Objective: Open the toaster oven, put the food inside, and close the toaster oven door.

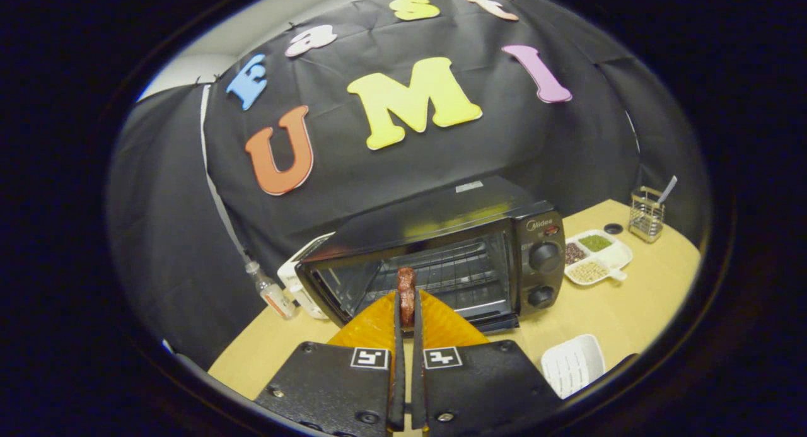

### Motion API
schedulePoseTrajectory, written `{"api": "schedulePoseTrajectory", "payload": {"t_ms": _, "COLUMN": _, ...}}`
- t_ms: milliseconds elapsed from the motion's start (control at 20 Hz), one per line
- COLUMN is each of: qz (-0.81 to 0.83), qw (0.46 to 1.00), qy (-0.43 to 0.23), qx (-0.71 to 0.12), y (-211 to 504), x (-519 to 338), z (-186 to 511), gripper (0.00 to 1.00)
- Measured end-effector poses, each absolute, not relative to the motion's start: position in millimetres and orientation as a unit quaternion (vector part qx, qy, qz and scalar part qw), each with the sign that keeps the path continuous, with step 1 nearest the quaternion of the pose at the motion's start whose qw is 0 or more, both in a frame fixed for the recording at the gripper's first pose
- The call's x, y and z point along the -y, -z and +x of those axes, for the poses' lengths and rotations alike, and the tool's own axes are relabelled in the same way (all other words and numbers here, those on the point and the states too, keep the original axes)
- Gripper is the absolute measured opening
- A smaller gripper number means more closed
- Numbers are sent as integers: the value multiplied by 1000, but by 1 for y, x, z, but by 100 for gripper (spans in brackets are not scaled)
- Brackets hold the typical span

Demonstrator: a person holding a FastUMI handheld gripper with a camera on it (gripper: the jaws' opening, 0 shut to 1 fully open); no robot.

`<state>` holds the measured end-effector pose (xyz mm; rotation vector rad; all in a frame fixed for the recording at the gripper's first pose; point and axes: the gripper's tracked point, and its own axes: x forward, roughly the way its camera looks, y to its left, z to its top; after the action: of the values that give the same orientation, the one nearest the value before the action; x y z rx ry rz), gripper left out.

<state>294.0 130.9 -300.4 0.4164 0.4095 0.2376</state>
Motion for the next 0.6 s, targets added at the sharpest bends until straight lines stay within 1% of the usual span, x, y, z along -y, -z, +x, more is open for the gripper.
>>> {"api": "schedulePoseTrajectory", "payload": {"t_ms": 150, "qz": 261, "qw": 937, "qy": -113, "qx": -204, "y": 318, "x": -145, "z": 314, "gripper": 7}}
{"api": "schedulePoseTrajectory", "payload": {"t_ms": 400, "qz": 352, "qw": 912, "qy": -89, "qx": -191, "y": 336, "x": -149, "z": 354, "gripper": 7}}
{"api": "schedulePoseTrajectory", "payload": {"t_ms": 600, "qz": 409, "qw": 885, "qy": -87, "qx": -205, "y": 362, "x": -146, "z": 378, "gripper": 8}}
